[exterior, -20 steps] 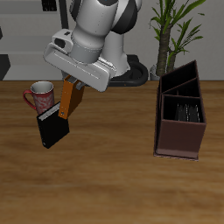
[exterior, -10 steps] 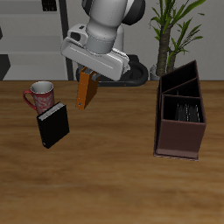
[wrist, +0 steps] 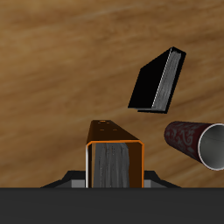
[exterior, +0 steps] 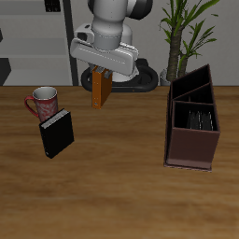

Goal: Place the left striped book into the left desk caddy's right compartment and place the right striped book into the left desk caddy's right compartment and place the orange book into the left desk caddy's left compartment

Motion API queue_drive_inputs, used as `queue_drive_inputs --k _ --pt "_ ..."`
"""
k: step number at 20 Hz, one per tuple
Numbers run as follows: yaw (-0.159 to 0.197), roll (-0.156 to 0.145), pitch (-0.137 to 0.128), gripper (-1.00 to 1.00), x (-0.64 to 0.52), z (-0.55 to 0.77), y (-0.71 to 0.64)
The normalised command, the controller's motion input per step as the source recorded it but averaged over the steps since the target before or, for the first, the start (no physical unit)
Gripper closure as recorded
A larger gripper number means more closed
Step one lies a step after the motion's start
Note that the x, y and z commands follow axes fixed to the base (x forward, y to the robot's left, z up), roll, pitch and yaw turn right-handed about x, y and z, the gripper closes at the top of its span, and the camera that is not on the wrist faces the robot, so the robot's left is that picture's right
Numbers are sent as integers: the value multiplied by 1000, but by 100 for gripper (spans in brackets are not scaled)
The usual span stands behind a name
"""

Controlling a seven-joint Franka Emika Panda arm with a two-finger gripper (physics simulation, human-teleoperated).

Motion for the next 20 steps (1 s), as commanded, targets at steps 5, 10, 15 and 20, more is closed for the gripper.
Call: queue_drive_inputs --k 5,10,15,20 --pt "78 103 17 100 -621 -49 136" --pt "57 3 -8 100 -523 -46 32" --pt "54 21 8 100 -412 -84 89" --pt "41 46 -5 100 -508 -70 61"
